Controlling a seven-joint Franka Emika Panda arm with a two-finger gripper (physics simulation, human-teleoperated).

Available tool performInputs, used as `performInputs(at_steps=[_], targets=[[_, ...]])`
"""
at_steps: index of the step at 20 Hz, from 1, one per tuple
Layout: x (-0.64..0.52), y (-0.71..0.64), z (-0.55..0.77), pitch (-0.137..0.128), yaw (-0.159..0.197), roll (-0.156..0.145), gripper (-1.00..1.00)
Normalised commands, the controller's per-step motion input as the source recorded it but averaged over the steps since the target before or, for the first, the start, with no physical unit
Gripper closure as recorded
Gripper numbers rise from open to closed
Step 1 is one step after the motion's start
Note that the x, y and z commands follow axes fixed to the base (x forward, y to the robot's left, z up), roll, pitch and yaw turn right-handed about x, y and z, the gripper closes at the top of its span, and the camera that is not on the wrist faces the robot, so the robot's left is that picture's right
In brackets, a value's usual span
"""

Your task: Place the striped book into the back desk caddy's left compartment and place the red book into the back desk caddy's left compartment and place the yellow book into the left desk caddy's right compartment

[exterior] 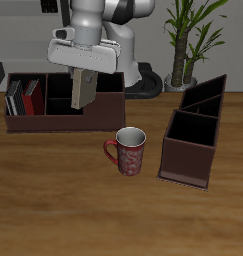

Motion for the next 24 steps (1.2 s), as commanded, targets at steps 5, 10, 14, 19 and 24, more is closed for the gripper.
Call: performInputs(at_steps=[5, 10, 14, 19, 24], targets=[[-0.05, 0.37, 0.25, -0.01, 0.004, 0.006, 1.0], [0.04, 0.54, 0.15, 0.017, 0.023, 0.038, 1.0], [0.16, 0.61, 0.17, 0.021, 0.025, 0.029, 1.0], [0.09, 0.44, 0.17, 0.005, 0.004, 0.019, 1.0], [0.14, 0.67, 0.08, 0.025, 0.025, 0.058, 1.0]])
